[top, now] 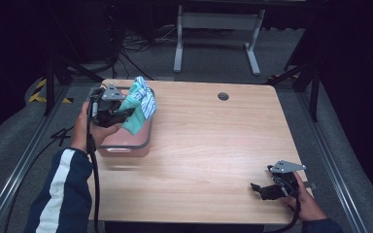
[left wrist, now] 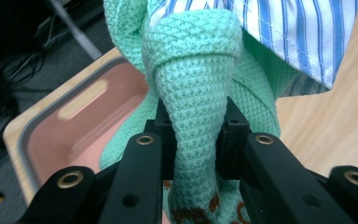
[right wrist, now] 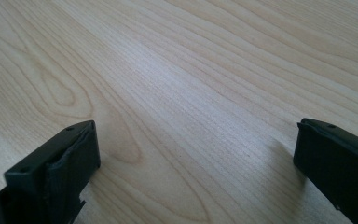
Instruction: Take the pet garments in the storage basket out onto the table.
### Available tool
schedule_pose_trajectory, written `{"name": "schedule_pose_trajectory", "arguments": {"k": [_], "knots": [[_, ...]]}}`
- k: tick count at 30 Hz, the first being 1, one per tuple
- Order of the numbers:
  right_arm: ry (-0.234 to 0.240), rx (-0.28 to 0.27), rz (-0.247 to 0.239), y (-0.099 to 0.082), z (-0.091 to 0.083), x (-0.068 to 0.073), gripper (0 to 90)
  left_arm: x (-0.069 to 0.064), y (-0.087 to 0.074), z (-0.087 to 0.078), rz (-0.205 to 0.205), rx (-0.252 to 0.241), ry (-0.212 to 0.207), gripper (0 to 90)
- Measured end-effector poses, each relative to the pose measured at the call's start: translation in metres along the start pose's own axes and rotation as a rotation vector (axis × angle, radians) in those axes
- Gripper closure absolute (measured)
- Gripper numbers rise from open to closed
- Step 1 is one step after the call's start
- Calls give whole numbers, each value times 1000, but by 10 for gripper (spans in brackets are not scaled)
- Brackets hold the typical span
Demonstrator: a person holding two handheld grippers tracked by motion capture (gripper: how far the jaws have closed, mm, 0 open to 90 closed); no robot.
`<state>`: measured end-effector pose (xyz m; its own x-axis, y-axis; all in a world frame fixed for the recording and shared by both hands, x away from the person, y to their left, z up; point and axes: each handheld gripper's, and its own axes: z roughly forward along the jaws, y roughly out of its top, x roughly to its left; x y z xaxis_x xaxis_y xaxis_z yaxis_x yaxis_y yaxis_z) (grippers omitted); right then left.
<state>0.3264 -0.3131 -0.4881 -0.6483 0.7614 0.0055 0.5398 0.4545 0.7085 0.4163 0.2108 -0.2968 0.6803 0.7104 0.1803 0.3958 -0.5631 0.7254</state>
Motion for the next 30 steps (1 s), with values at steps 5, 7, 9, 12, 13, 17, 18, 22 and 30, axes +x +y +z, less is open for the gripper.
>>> {"name": "schedule_pose_trajectory", "arguments": {"k": [5,7,9,12,13,17,18,22,30], "knots": [[0,0,0,0,0,0,5,-20,12,4,58,-15,-31,750],[0,0,-1,0,0,0,5,-28,17,7,94,-16,-43,750],[0,0,-1,0,0,0,5,-35,21,10,105,-15,-61,750],[0,0,0,0,0,0,5,-47,26,18,128,-13,-86,750],[0,0,-1,0,0,0,5,-51,28,21,140,-10,-93,750],[0,0,-1,0,0,0,5,-67,33,30,170,-8,-119,750],[0,0,0,0,0,0,5,-72,34,33,179,-7,-123,750],[1,1,0,0,0,0,5,-88,40,49,208,19,-154,750],[1,0,-1,0,0,0,5,-116,42,91,232,68,-200,750]]}}
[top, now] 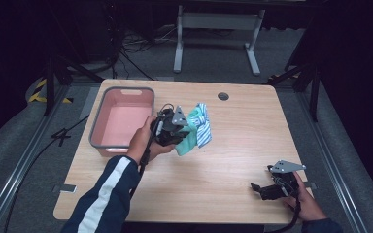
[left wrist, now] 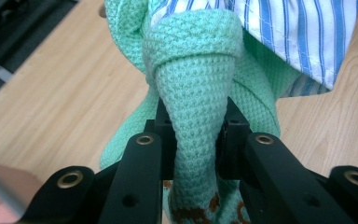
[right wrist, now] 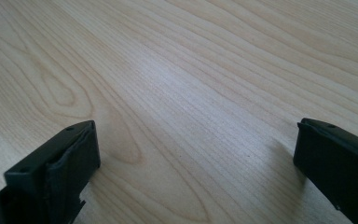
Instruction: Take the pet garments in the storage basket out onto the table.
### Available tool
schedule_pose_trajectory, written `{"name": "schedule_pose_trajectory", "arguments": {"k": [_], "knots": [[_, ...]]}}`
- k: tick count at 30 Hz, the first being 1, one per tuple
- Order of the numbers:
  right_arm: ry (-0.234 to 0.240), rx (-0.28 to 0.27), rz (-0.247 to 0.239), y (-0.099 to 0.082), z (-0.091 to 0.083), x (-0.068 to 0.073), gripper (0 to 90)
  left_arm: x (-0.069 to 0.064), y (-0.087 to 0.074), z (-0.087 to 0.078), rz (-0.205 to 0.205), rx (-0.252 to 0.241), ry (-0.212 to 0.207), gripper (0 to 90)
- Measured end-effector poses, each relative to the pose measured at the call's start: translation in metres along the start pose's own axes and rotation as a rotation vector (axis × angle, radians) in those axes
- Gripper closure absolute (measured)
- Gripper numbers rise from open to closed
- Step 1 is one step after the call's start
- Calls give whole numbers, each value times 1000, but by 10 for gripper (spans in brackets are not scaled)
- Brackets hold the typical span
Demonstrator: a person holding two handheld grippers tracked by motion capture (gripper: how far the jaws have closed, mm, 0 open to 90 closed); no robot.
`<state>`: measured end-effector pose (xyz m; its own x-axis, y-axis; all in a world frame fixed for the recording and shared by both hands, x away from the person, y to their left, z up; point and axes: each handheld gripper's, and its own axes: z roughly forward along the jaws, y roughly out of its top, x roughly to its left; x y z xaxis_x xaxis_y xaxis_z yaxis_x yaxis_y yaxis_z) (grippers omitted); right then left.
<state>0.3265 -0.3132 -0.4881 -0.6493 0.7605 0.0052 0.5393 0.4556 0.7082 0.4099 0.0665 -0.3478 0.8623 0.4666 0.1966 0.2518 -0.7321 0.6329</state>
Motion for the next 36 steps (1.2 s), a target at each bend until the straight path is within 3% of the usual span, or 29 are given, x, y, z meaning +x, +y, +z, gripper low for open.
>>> {"name": "schedule_pose_trajectory", "arguments": {"k": [6,10,15,25,32,36], "knots": [[0,0,1,0,0,0,5,-4,-1,30,-15,32,-36,749],[0,0,0,0,0,0,5,-6,-7,46,-21,81,-40,748],[0,0,0,0,0,0,5,-4,-15,60,-52,95,-43,746],[0,0,0,0,0,0,5,-14,-25,88,-62,134,-73,715],[0,0,0,0,0,0,5,-17,-29,97,-68,148,-102,626],[0,0,1,0,0,0,5,-18,-28,93,-82,128,-83,476]]}}
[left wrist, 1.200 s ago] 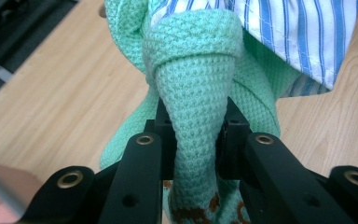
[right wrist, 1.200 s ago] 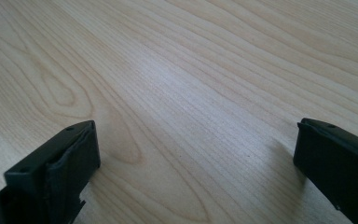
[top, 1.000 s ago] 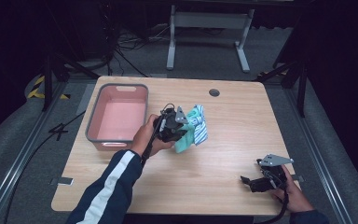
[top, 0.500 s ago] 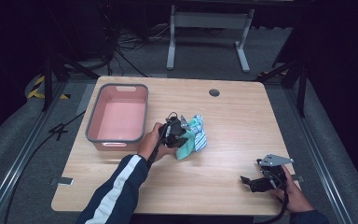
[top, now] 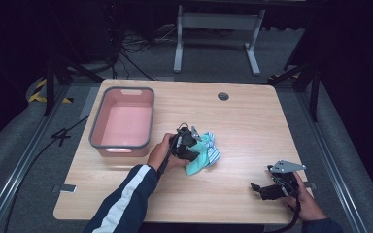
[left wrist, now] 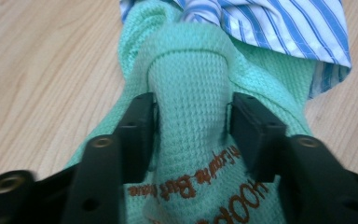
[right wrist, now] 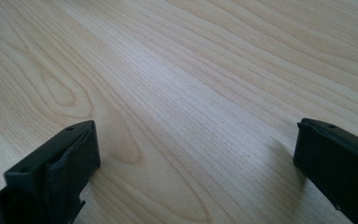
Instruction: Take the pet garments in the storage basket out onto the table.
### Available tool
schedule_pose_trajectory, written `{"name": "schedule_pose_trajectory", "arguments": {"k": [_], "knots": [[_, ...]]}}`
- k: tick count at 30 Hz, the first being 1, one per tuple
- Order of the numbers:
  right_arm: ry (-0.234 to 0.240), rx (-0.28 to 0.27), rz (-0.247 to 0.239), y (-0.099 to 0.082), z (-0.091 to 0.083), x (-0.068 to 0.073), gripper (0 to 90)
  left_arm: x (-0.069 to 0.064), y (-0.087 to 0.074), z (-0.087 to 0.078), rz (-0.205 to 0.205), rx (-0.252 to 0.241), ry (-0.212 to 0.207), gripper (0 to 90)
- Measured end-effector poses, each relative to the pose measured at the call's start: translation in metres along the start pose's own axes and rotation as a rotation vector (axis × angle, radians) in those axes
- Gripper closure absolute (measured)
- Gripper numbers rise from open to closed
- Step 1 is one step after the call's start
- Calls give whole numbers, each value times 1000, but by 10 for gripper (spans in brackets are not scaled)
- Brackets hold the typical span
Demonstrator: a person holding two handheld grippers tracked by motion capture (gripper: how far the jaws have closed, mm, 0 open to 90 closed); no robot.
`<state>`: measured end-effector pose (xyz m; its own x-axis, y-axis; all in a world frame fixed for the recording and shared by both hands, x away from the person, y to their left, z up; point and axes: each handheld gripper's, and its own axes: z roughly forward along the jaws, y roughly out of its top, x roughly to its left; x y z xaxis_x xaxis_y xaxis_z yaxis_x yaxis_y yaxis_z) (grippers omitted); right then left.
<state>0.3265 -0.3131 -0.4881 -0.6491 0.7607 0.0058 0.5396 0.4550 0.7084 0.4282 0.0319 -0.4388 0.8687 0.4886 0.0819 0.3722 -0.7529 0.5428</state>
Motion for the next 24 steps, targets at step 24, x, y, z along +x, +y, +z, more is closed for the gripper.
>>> {"name": "schedule_pose_trajectory", "arguments": {"k": [24], "knots": [[-1,0,0,0,0,0,5,-11,-1,-48,76,-53,55,212]]}}
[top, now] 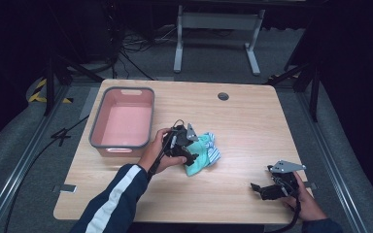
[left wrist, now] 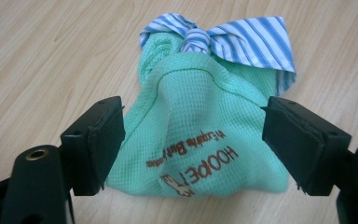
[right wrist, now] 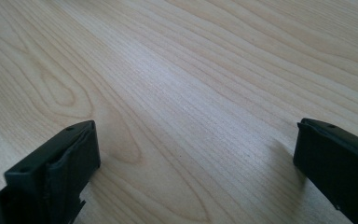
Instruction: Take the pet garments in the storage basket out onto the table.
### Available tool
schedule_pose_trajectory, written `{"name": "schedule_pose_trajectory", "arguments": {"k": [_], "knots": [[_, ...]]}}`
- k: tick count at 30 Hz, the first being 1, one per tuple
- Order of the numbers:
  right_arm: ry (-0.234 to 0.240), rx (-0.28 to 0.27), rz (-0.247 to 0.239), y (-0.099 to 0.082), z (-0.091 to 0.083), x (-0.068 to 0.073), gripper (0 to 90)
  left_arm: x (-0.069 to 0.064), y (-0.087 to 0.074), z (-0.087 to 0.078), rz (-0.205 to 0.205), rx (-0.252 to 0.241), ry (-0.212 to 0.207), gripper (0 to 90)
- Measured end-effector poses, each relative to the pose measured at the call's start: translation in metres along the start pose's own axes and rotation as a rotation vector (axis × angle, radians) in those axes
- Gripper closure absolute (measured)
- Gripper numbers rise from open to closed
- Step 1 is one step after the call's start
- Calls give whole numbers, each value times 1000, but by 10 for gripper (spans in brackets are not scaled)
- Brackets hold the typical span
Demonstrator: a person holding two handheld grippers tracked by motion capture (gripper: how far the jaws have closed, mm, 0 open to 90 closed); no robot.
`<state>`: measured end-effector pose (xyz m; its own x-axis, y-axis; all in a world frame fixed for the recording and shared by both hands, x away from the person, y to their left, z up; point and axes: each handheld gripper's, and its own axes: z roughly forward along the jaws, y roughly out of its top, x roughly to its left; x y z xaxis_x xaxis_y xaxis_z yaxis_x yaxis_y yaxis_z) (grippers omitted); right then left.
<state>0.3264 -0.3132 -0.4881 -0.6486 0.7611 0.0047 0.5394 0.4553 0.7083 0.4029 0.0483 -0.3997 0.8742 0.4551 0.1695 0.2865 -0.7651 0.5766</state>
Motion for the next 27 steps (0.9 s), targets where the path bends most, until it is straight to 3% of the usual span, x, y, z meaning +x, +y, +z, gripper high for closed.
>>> {"name": "schedule_pose_trajectory", "arguments": {"k": [13,20,27], "knots": [[0,0,0,0,0,0,5,-10,-14,-25,63,9,5,216],[0,0,1,0,0,0,5,-13,-27,-33,89,36,9,213],[0,0,0,0,0,0,5,-16,-47,-40,145,64,12,204]]}}
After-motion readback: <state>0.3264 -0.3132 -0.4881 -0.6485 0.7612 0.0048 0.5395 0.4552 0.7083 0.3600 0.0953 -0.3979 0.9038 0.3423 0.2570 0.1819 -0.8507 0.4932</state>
